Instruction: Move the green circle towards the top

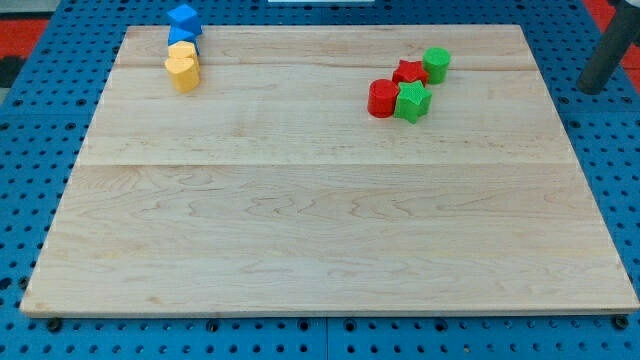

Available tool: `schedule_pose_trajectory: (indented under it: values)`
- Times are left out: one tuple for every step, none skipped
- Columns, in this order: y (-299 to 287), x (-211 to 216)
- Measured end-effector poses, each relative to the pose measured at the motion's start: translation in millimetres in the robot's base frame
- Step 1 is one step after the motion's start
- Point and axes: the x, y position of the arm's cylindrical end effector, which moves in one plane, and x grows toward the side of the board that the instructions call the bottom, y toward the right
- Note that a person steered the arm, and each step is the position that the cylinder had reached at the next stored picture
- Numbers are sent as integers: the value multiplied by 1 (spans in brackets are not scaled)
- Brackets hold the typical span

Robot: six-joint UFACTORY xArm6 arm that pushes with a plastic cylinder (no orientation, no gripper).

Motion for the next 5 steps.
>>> schedule_pose_trajectory:
  values:
    - [-4, -15]
    - [-31, -55]
    - [-48, -87]
    - [-53, -99]
    - [-64, -98]
